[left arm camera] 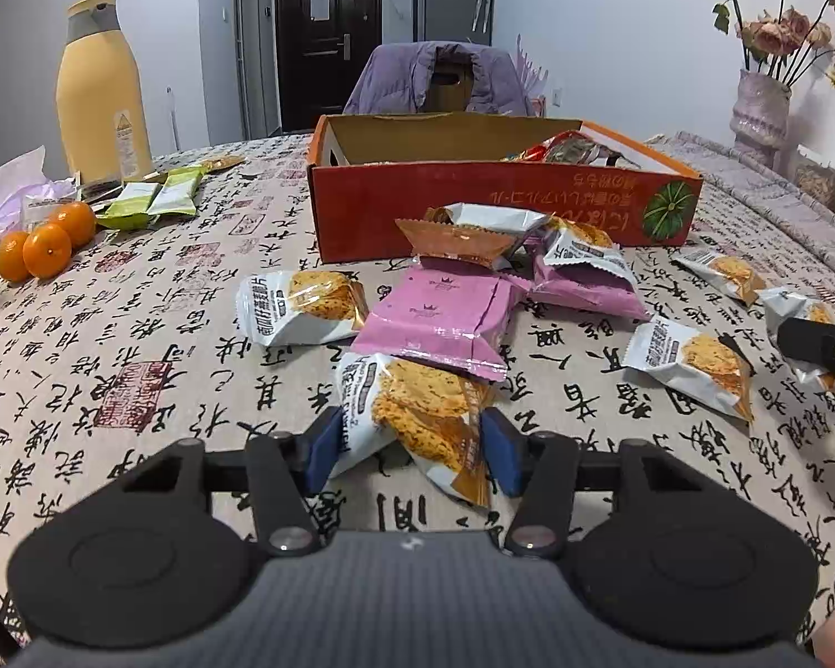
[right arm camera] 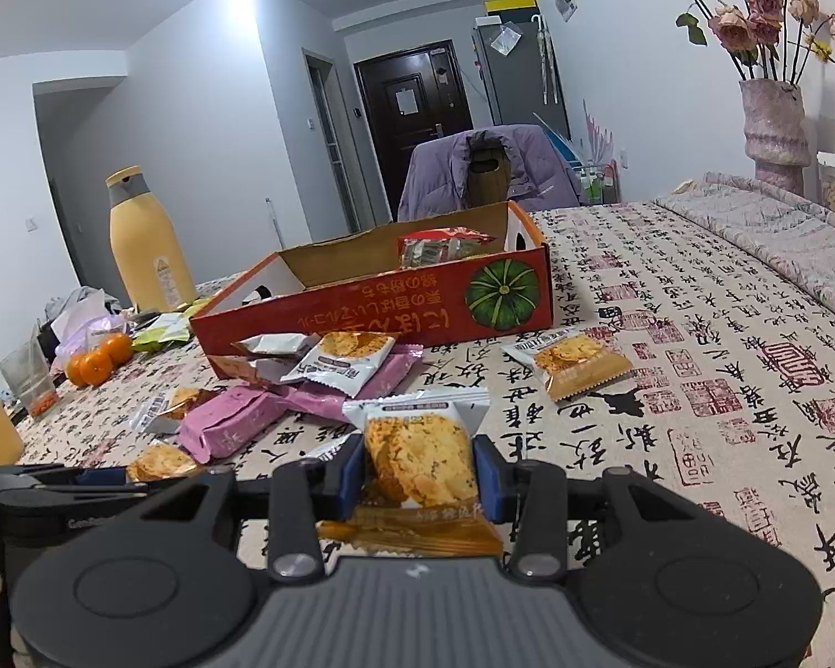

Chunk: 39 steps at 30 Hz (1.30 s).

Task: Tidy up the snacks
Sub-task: 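Grasp the white cookie packet with the left gripper while the right holds its packet, then carry both packets over the box and open both grippers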

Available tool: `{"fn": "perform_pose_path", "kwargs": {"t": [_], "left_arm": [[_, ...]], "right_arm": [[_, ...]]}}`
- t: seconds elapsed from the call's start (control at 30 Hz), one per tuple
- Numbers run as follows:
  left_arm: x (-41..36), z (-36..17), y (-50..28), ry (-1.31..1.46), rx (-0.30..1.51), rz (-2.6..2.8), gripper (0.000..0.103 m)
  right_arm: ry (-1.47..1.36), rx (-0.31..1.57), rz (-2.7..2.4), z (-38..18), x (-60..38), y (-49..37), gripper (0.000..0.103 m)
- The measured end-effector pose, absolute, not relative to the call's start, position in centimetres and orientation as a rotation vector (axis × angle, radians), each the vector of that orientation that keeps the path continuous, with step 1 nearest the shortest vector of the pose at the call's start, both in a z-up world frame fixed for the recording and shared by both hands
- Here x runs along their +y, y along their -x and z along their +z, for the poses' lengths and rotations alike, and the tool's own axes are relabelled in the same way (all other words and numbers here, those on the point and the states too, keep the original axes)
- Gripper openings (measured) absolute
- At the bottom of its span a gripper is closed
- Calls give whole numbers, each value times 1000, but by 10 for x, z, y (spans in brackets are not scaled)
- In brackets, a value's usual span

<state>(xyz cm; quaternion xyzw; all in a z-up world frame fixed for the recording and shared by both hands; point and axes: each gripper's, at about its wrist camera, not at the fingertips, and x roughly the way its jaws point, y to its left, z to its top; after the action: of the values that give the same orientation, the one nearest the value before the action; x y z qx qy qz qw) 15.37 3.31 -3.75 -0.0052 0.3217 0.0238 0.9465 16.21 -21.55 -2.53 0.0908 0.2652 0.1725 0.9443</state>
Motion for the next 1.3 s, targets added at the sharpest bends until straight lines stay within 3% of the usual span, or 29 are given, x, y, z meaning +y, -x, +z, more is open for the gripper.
{"fn": "perform_pose_path", "kwargs": {"t": [0.67, 1.3], "left_arm": [[42, -5, -123, 41, 478, 35, 50], [33, 42, -169, 88, 330, 4, 50]], "right_arm": [[-139, 534, 348, -20, -203, -164, 40], [-80, 439, 338, 14, -185, -201, 40]]}}
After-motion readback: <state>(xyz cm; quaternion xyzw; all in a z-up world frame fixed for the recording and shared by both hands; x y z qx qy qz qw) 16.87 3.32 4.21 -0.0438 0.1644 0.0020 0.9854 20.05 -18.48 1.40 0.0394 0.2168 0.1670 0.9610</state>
